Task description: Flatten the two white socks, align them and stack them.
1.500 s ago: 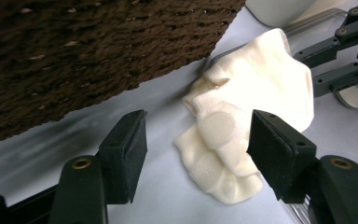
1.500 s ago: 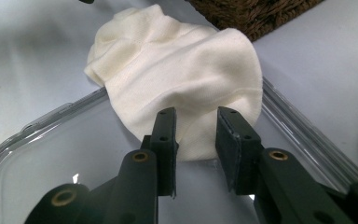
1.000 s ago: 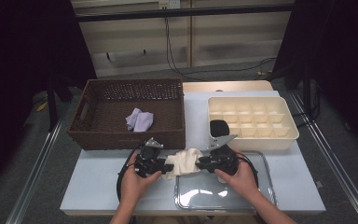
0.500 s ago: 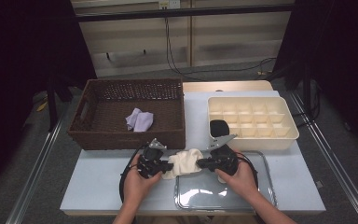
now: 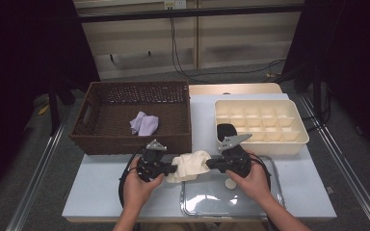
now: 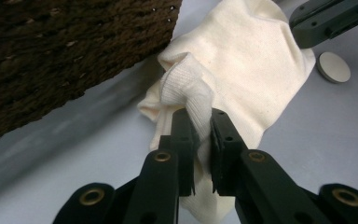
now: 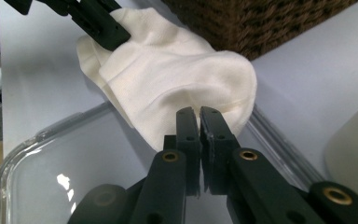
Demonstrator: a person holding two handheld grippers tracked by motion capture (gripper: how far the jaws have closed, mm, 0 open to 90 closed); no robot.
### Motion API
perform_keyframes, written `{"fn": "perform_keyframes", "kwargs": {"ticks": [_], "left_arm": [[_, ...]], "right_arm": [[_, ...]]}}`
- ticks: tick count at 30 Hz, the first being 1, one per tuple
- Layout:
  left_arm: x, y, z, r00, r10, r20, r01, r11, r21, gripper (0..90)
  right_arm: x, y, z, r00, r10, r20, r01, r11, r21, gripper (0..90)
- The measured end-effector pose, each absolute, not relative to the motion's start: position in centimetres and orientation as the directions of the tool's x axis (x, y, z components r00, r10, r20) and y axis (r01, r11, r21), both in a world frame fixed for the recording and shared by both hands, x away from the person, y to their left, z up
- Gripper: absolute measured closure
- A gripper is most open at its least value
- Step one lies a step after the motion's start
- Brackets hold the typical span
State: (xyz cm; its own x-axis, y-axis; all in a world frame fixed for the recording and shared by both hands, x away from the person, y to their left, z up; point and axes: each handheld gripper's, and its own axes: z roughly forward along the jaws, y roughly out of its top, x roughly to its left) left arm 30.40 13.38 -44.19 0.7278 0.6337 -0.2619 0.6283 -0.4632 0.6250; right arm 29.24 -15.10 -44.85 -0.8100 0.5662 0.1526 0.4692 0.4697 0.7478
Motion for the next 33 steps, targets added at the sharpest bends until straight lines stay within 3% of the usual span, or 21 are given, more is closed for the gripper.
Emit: {"fn": "perform_keyframes", "kwargs": {"ticks": [8,13,16,24,33], "left_arm": [[30.5,13.6,-44.6,0.72,0.648,-0.249,0.637,-0.475,0.607,78.3],[30.6,13.9,-44.5,0.707,0.666,-0.238,0.636,-0.451,0.626,67.4],[30.8,14.0,-44.6,0.707,0.667,-0.235,0.636,-0.454,0.624,65.2],[30.7,14.0,-44.4,0.698,0.675,-0.239,0.651,-0.458,0.605,80.7],[30.4,16.0,-43.6,0.66,0.709,-0.247,0.675,-0.417,0.609,81.8]], "right_arm": [[29.4,-14.2,-44.2,-0.824,0.55,0.139,0.454,0.492,0.743,87.0],[29.6,-13.7,-44.9,-0.828,0.543,0.143,0.461,0.513,0.724,87.0],[29.5,-13.7,-45.4,-0.826,0.543,0.151,0.468,0.512,0.72,86.9],[29.5,-13.5,-45.0,-0.832,0.536,0.144,0.457,0.514,0.726,87.0],[29.8,-12.2,-43.5,-0.847,0.516,0.129,0.425,0.51,0.748,87.0]]}}
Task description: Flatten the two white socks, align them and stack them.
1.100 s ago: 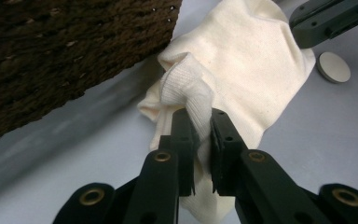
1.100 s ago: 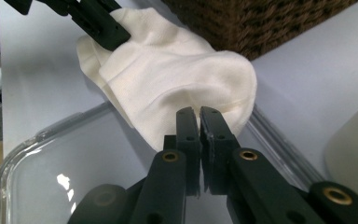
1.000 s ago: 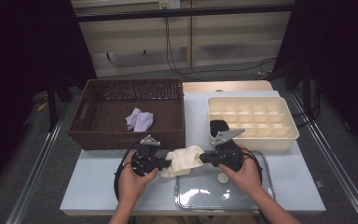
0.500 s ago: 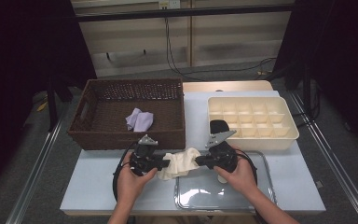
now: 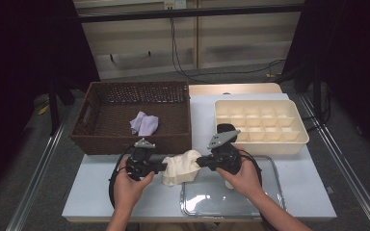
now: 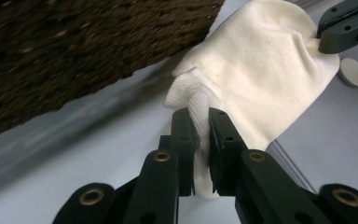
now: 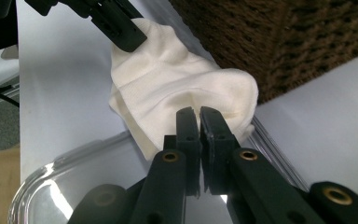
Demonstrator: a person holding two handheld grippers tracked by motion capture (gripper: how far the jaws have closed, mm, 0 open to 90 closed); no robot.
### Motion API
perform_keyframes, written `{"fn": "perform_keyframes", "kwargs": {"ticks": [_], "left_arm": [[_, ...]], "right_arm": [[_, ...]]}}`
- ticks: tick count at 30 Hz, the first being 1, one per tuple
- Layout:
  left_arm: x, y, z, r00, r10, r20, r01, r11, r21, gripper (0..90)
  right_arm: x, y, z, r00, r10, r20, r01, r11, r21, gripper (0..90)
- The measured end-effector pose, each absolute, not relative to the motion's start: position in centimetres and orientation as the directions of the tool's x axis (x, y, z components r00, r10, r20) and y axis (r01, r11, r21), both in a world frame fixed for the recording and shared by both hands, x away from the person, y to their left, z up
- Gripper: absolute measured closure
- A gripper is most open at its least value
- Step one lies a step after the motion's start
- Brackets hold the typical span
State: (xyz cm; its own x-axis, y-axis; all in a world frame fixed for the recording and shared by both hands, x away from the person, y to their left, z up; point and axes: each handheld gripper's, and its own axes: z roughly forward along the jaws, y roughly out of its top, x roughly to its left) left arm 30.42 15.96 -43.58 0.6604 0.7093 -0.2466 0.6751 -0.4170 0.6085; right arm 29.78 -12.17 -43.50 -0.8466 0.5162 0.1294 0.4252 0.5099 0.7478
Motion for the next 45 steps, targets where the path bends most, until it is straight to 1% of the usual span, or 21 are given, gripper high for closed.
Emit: {"fn": "perform_keyframes", "kwargs": {"ticks": [5,9,14,20,24,26,28,31,35,39,42,45], "left_arm": [[30.3,16.3,-44.5,0.654,0.706,-0.271,0.698,-0.427,0.575,81.7],[30.2,16.1,-45.6,0.644,0.717,-0.267,0.712,-0.435,0.551,81.4],[30.2,16.2,-45.7,0.642,0.72,-0.263,0.718,-0.444,0.536,81.6],[30.3,16.1,-46.0,0.642,0.72,-0.262,0.72,-0.45,0.529,81.6],[30.3,16.0,-45.9,0.647,0.719,-0.253,0.715,-0.459,0.527,81.7],[30.2,15.9,-45.9,0.649,0.718,-0.253,0.715,-0.461,0.526,81.7],[30.2,15.9,-46.0,0.65,0.717,-0.251,0.714,-0.462,0.526,81.7],[30.2,15.8,-46.0,0.653,0.715,-0.249,0.712,-0.468,0.524,81.9],[30.2,15.6,-45.9,0.655,0.717,-0.238,0.708,-0.473,0.524,81.8],[30.2,15.4,-45.9,0.658,0.717,-0.231,0.705,-0.479,0.523,81.9],[30.2,15.4,-45.9,0.659,0.716,-0.229,0.704,-0.481,0.522,81.9],[30.2,15.4,-45.9,0.662,0.716,-0.222,0.702,-0.487,0.52,81.9]], "right_arm": [[30.2,-10.9,-43.7,-0.858,0.498,0.129,0.417,0.525,0.742,86.9],[30.3,-10.5,-44.2,-0.86,0.489,0.144,0.424,0.529,0.735,85.8],[30.4,-11.6,-44.4,-0.845,0.514,0.148,0.435,0.497,0.751,76.6],[30.8,-13.7,-44.8,-0.808,0.569,0.152,0.468,0.464,0.752,73.7],[30.9,-13.8,-45.4,-0.802,0.576,0.159,0.484,0.47,0.738,69.9],[30.8,-13.1,-45.7,-0.815,0.559,0.152,0.468,0.48,0.742,65.3],[30.7,-12.2,-45.6,-0.827,0.539,0.159,0.459,0.486,0.744,62.7],[30.7,-10.8,-45.7,-0.846,0.518,0.126,0.429,0.523,0.736,58.7],[30.8,-9.9,-46.7,-0.851,0.514,0.109,0.424,0.549,0.72,54.5],[30.9,-9.8,-46.7,-0.846,0.522,0.106,0.419,0.528,0.739,45.7],[30.9,-9.7,-46.2,-0.854,0.514,0.08,0.391,0.532,0.751,44.9],[31.0,-9.5,-45.9,-0.854,0.514,0.085,0.392,0.527,0.753,46.6]]}}
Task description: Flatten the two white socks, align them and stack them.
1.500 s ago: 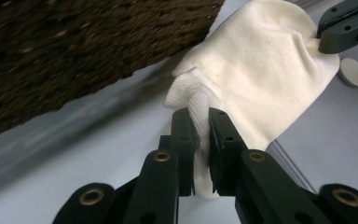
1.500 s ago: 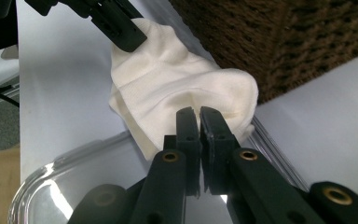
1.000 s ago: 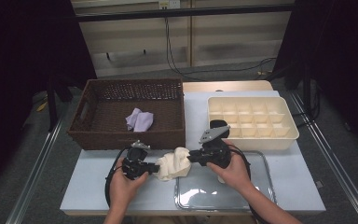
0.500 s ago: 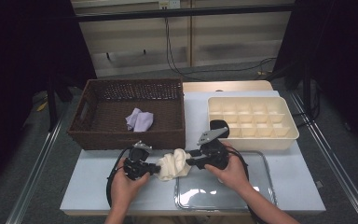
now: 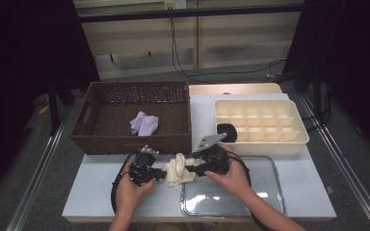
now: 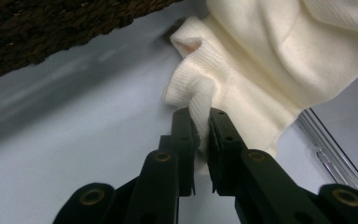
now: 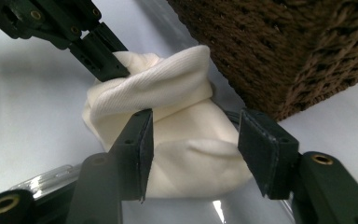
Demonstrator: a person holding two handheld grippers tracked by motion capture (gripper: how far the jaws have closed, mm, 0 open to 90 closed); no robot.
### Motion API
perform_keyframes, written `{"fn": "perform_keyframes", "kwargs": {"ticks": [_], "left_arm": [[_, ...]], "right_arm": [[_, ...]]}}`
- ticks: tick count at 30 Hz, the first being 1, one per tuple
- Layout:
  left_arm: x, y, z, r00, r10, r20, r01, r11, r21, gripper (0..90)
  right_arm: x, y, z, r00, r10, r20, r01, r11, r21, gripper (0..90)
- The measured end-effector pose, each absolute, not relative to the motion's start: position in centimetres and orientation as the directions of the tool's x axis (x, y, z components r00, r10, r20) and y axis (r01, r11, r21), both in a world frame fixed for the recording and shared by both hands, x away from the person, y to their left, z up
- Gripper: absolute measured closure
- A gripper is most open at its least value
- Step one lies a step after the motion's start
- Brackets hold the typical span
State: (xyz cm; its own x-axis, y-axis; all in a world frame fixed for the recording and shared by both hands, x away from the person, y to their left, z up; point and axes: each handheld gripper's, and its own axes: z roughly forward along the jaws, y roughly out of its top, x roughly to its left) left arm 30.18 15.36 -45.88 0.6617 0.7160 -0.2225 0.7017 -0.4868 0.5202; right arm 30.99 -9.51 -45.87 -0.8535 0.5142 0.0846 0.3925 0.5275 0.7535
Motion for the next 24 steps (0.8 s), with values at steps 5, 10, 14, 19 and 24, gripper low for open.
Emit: {"fn": "perform_keyframes", "kwargs": {"ticks": [5,10,14,19,24], "left_arm": [[30.2,15.4,-45.9,0.664,0.714,-0.224,0.701,-0.488,0.52,82.0],[30.2,15.3,-45.9,0.665,0.714,-0.221,0.699,-0.49,0.521,82.0],[30.2,15.3,-45.9,0.665,0.713,-0.224,0.699,-0.488,0.523,82.2],[30.2,15.2,-45.9,0.665,0.712,-0.223,0.698,-0.489,0.523,82.4],[30.3,15.2,-45.9,0.667,0.712,-0.22,0.698,-0.492,0.52,82.3]], "right_arm": [[31.2,-8.5,-46.3,-0.86,0.504,0.081,0.392,0.551,0.737,51.7],[31.3,-8.8,-47.0,-0.867,0.488,0.101,0.41,0.585,0.699,73.1],[30.8,-10.1,-46.8,-0.863,0.487,0.132,0.433,0.58,0.69,85.6],[30.0,-12.1,-46.2,-0.852,0.504,0.139,0.438,0.541,0.718,86.5],[29.5,-13.6,-46.2,-0.851,0.504,0.148,0.441,0.533,0.722,84.8]]}}
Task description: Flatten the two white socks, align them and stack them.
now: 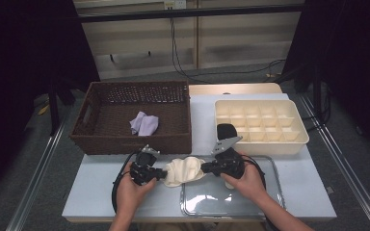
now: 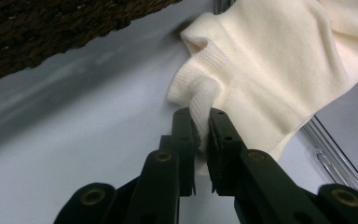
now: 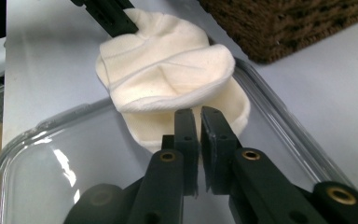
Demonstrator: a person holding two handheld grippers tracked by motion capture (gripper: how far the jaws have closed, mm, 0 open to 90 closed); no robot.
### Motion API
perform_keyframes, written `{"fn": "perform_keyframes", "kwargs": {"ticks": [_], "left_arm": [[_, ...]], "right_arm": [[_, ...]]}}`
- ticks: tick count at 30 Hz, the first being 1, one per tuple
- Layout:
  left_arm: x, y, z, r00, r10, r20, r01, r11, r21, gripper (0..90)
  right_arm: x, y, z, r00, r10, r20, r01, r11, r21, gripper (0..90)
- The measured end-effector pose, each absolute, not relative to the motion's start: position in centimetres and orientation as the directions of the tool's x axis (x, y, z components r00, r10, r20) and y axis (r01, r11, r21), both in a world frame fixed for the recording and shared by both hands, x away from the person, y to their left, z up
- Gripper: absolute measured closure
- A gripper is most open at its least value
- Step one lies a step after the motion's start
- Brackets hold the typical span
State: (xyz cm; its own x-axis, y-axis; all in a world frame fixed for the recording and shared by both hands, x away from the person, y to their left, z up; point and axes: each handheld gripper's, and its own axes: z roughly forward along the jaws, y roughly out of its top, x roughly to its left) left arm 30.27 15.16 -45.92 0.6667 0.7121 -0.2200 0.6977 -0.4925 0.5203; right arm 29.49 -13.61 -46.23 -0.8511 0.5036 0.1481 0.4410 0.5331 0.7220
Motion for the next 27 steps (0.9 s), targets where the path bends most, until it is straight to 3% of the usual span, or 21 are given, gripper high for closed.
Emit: {"fn": "perform_keyframes", "kwargs": {"ticks": [2,8,17,27], "left_arm": [[30.3,15.1,-45.9,0.666,0.713,-0.22,0.698,-0.492,0.52,82.3],[30.4,15.1,-45.9,0.669,0.71,-0.219,0.696,-0.497,0.518,82.3],[30.3,15.1,-45.9,0.667,0.71,-0.224,0.698,-0.493,0.519,82.2],[30.4,15.1,-46.0,0.667,0.71,-0.226,0.698,-0.491,0.521,82.3]], "right_arm": [[29.4,-14.1,-46.3,-0.844,0.516,0.148,0.449,0.528,0.721,78.9],[29.7,-15.3,-45.3,-0.823,0.557,0.109,0.447,0.518,0.729,77.5],[30.6,-13.0,-44.6,-0.836,0.537,0.115,0.422,0.495,0.759,73.8],[30.5,-12.3,-46.4,-0.846,0.522,0.112,0.435,0.554,0.71,77.3]]}}
